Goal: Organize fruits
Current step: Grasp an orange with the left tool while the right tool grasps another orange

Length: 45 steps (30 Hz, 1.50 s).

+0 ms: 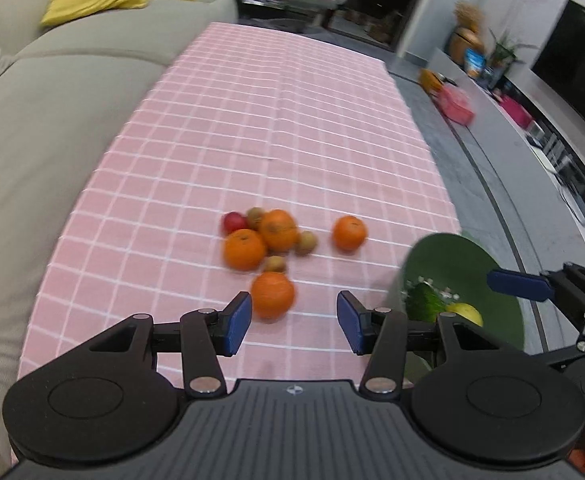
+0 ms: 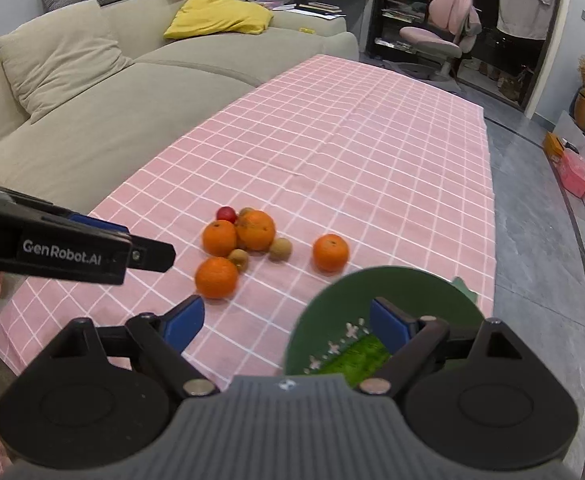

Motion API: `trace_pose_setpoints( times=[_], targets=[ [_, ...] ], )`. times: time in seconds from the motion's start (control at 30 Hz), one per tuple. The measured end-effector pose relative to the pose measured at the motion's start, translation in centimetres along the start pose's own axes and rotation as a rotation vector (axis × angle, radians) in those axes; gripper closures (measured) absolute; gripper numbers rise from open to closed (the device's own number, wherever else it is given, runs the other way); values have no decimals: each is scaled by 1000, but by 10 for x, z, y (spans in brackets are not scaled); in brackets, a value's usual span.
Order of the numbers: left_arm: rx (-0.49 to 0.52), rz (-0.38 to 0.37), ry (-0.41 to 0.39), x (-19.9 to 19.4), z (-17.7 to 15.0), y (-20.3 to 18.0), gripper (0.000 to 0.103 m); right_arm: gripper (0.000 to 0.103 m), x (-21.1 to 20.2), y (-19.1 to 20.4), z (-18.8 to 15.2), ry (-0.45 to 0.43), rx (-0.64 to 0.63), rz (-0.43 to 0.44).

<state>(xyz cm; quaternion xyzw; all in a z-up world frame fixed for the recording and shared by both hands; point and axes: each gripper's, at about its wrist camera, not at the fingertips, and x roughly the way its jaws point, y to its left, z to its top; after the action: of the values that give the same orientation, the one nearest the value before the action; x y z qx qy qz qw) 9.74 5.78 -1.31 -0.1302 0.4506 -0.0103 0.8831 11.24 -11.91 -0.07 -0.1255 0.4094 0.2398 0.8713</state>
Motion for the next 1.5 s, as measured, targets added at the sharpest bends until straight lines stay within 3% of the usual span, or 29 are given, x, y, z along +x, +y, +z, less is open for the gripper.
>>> trace_pose_setpoints(
  times=[0.27, 0.37, 0.6, 0.8, 0.9, 1.13, 1.5],
  targets=[
    [-101, 6, -14, 9, -8, 41, 43, 13, 22, 24, 11, 23, -41, -14],
    [-161, -36, -47, 14, -7, 63, 43, 14, 30, 29, 16, 18, -67, -24],
    [-173, -80, -66, 34, -11, 87, 43, 34, 57, 33, 29, 26, -85, 13],
    [-76, -149, -34, 57, -16, 67, 45, 49, 88, 23, 34, 88, -95, 3],
    [-56, -166, -10, 71, -18, 57, 45, 49, 102, 11, 40, 120, -112, -13],
    [-129, -188, 30, 95, -21, 48, 43, 49, 136, -14, 49, 194, -154, -44],
    [-126, -131, 67, 115, -17, 36, 43, 53, 186, -48, 63, 276, -83, -21]
  ],
)
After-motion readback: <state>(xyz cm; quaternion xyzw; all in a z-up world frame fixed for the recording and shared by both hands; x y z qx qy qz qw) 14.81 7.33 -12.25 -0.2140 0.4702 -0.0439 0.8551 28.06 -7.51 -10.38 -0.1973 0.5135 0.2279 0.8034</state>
